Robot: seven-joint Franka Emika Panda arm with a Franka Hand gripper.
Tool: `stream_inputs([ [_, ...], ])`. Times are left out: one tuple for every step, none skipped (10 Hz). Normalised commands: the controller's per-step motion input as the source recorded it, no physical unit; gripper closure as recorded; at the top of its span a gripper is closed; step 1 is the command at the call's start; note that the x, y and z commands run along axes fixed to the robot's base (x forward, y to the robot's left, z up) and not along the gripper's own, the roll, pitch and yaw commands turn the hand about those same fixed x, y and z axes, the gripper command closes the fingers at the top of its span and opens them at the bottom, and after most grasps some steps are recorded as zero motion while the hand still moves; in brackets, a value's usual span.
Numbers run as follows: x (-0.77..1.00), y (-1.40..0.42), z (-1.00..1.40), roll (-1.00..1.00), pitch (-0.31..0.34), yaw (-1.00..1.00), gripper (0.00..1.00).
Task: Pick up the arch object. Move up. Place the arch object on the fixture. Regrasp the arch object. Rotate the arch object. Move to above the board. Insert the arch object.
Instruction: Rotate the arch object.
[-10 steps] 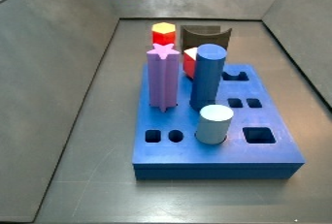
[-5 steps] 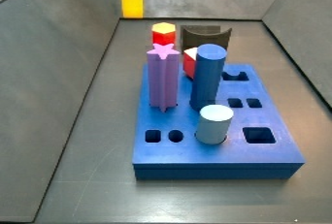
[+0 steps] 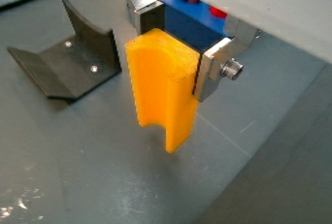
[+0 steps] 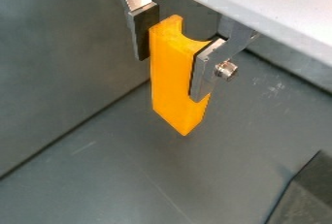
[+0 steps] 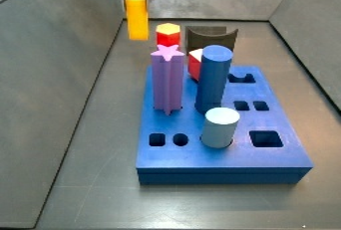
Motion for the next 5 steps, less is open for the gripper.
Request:
stream_inputs([
  [0.02, 0.05, -0.94, -0.02, -0.050, -0.06, 1.00],
  [0.02, 0.05, -0.80, -0.01, -0.050, -0.06, 1.00],
  [0.01, 0.05, -0.66, 0.01, -0.046, -0.06, 1.00],
  [0.02, 0.04, -0.48, 0.02, -0.044, -0.06, 1.00],
  [0.00, 0.03, -0.37, 0.02, -0.027, -0.05, 1.00],
])
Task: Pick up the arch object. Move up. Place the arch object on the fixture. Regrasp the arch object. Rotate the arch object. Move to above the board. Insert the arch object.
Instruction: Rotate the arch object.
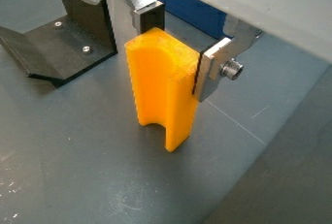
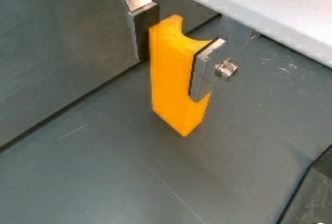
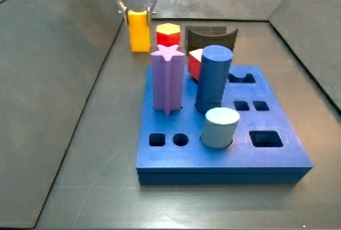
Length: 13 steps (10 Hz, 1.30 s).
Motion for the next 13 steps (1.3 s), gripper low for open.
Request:
stream_inputs([
  [0.00, 0.03, -0.37, 0.02, -0.027, -0.05, 1.00],
  [0.00, 0.03, -0.38, 0.02, -0.021, -0.05, 1.00],
  [0.00, 0.03, -0.38, 0.02, -0.021, -0.05, 1.00],
  [0.00, 0.03, -0.37, 0.02, -0.022, -0.05, 1.00],
  [0.00, 0.00, 0.00, 0.02, -0.022, -0.05, 0.00],
  [0.00, 0.00, 0.97, 0.03, -0.024, -0.05, 0.00],
  [-0.01, 0.00, 0.96, 0.02, -0.016, -0.05, 0.00],
  [-0.04, 0.00, 0.82, 0.01, 0.025, -0.04, 0.00],
  [-0.03, 0.00, 0.69, -0.01, 0.037, -0.03, 0.00],
  [-0.02, 0.00, 0.48, -0.04, 0.046, -0.02, 0.00],
  [-0.02, 0.00, 0.37, -0.05, 0.048, -0.02, 0.00],
  [0.00, 0.00, 0.00, -0.01, 0.004, 1.00, 0.00],
  [0.01, 0.00, -0.07, -0.01, 0.004, 1.00, 0.00],
])
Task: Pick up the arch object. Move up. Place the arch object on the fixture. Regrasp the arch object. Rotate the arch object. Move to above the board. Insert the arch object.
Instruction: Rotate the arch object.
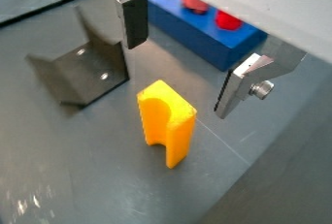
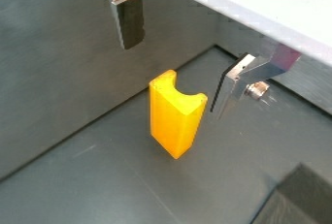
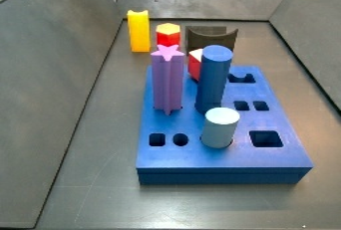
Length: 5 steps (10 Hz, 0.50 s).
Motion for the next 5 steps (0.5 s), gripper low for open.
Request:
stream_inputs([
  [0.02, 0.00, -0.07, -0.01, 0.003, 1.00, 0.00],
  [0.03, 0.00, -0.04, -0.01, 0.003, 1.00, 0.00],
  [0.03, 0.00, -0.04, -0.01, 0.003, 1.00, 0.00],
  [0.03, 0.00, -0.04, -0.01, 0.003, 1.00, 0.00],
  [0.03, 0.00, -0.04, -0.01, 0.003, 1.00, 0.00],
])
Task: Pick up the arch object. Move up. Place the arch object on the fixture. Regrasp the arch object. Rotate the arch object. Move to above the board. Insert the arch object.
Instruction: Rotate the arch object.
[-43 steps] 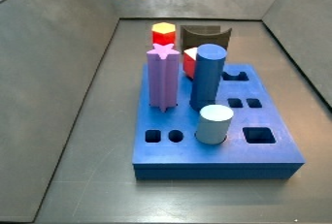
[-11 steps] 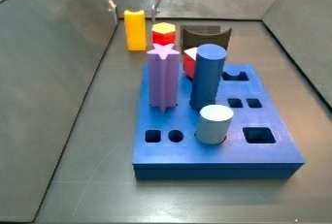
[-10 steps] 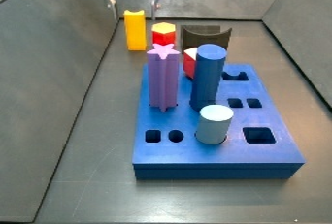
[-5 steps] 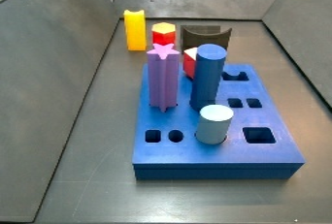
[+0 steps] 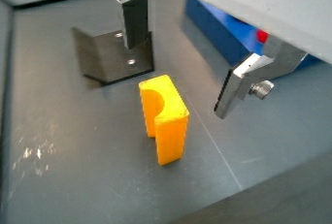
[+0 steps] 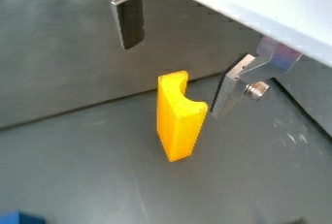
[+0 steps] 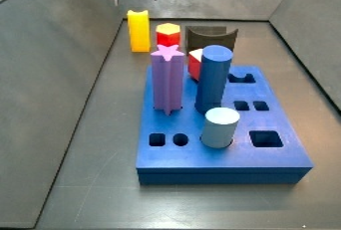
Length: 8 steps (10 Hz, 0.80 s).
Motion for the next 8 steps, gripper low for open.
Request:
stream_inputs([
  [0.03, 0.00, -0.03, -0.01, 0.003, 1.00, 0.00],
  [0.03, 0.00, -0.03, -0.01, 0.003, 1.00, 0.00],
  [0.03, 0.00, -0.03, -0.01, 0.003, 1.00, 0.00],
  [0.03, 0.00, -0.03, -0.01, 0.003, 1.00, 0.00],
  [0.03, 0.00, -0.03, -0.01, 0.003, 1.00, 0.00],
  [0.03, 0.00, -0.03, -0.01, 0.003, 1.00, 0.00],
  [0.03, 0.00, -0.03, -0.01, 0.003, 1.00, 0.00],
  [0.03, 0.00, -0.03, -0.01, 0.003, 1.00, 0.00],
])
